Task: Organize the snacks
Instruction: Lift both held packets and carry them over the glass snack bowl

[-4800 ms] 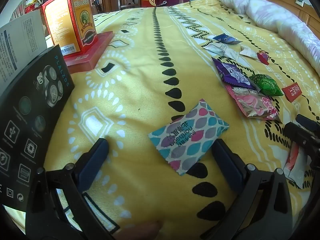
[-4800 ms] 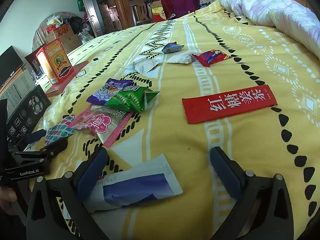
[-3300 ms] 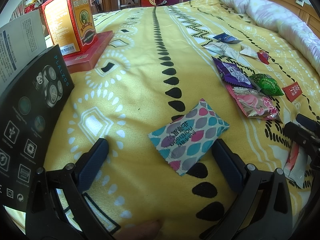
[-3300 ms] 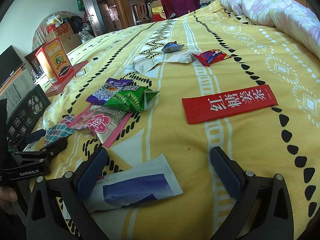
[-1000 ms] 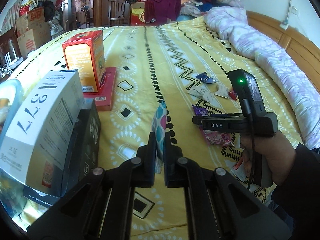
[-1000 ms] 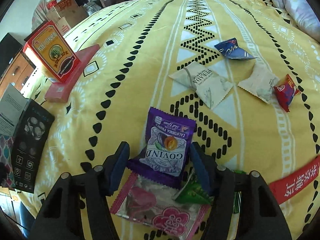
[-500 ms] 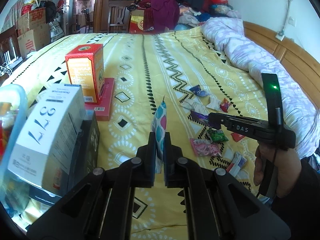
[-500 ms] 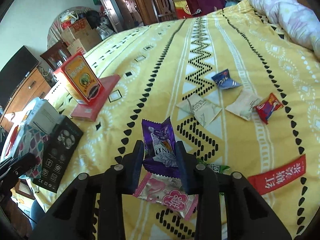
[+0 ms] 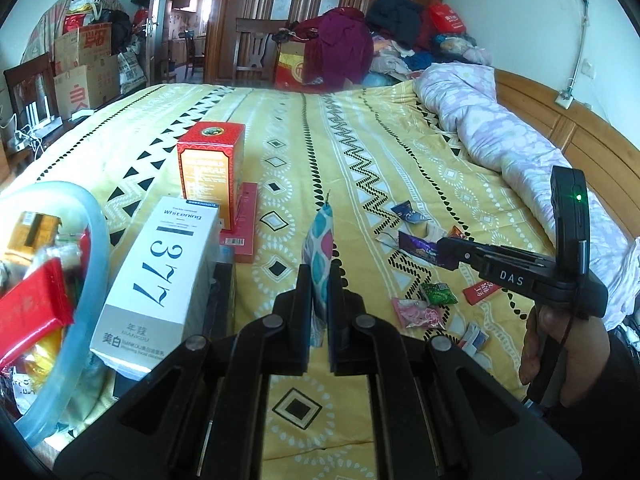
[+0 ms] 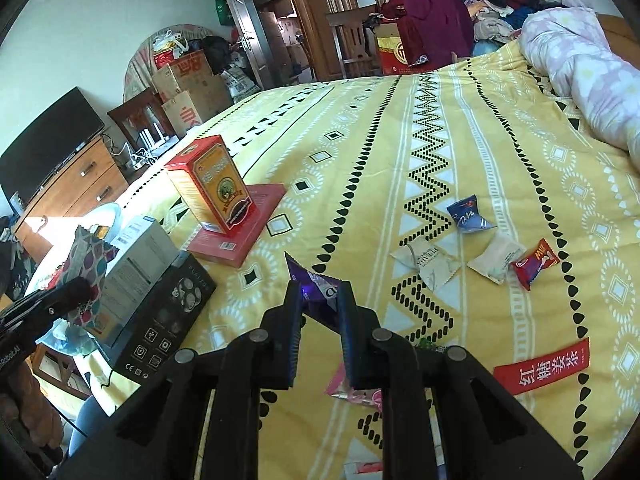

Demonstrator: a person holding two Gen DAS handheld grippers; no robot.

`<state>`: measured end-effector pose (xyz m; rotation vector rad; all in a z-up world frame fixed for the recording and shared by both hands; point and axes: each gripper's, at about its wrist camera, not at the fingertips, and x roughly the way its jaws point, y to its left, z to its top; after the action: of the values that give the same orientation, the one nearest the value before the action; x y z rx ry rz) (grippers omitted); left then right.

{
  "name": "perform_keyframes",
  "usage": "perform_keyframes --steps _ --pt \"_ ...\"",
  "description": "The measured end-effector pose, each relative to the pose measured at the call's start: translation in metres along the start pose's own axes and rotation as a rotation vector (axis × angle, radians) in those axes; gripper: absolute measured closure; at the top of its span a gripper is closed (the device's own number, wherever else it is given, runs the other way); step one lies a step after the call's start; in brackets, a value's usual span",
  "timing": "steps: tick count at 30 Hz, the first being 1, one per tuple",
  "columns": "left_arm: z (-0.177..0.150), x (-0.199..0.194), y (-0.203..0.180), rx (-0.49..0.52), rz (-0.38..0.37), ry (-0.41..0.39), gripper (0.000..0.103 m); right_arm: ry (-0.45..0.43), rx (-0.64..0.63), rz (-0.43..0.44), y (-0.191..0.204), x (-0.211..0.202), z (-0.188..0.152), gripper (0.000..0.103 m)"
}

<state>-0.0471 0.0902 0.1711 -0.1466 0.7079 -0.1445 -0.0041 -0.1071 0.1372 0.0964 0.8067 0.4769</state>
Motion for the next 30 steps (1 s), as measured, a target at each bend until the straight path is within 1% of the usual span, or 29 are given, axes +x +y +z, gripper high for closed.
perform_keyframes --steps 3,6,7,9,10,11,12,13,14,17,18,19,23,25,26,30 --pt "-0.003 -0.002 -0.001 0.005 -0.012 0.007 0.097 0.041 0.007 0.011 0.002 0.003 -0.016 0.083" --pt "-0.01 0.001 -0.001 0.007 -0.023 0.022 0.096 0.142 -0.015 0.01 0.008 0.022 -0.055 0.082" --pt "-0.011 0.003 -0.001 0.006 -0.026 0.032 0.096 0.201 -0.016 0.021 0.009 0.034 -0.074 0.082" --pt "-0.013 0.005 0.0 0.001 -0.027 0.043 0.096 0.242 -0.022 0.016 0.01 0.043 -0.092 0.079" --pt "-0.014 0.005 0.0 -0.001 -0.026 0.043 0.096 0.271 -0.027 0.021 0.011 0.048 -0.1 0.07" --pt "-0.014 0.005 0.001 -0.001 -0.024 0.041 0.096 0.285 -0.035 0.013 0.011 0.05 -0.105 0.066" --pt "-0.013 0.004 0.001 -0.003 -0.023 0.039 0.096 0.283 -0.045 0.006 0.012 0.05 -0.107 0.05" --pt "-0.012 0.005 0.001 -0.006 -0.023 0.039 0.096 0.278 -0.057 0.001 0.013 0.05 -0.107 0.042" --pt "-0.012 0.005 0.002 -0.009 -0.024 0.041 0.096 0.282 -0.069 -0.003 0.014 0.052 -0.107 0.041" --pt "-0.013 0.006 0.001 -0.007 -0.024 0.044 0.096 0.283 -0.101 -0.029 0.015 0.059 -0.102 0.041" --pt "-0.013 0.006 0.0 -0.002 -0.024 0.048 0.096 0.281 -0.113 -0.026 0.015 0.063 -0.099 0.04" --pt "-0.014 0.008 -0.001 0.001 -0.023 0.054 0.096 0.283 -0.119 -0.024 0.014 0.065 -0.098 0.038" --pt "-0.014 0.009 -0.001 -0.005 -0.027 0.065 0.096 0.324 -0.144 0.005 0.013 0.085 -0.101 0.036" --pt "-0.013 0.008 -0.001 -0.008 -0.027 0.055 0.096 0.317 -0.134 0.001 0.009 0.084 -0.098 0.049" --pt "-0.012 0.006 0.0 -0.009 -0.027 0.049 0.096 0.303 -0.114 0.007 0.007 0.078 -0.094 0.052" --pt "-0.008 -0.002 0.007 -0.025 -0.026 0.026 0.096 0.217 -0.115 -0.006 0.011 0.05 -0.08 0.054"
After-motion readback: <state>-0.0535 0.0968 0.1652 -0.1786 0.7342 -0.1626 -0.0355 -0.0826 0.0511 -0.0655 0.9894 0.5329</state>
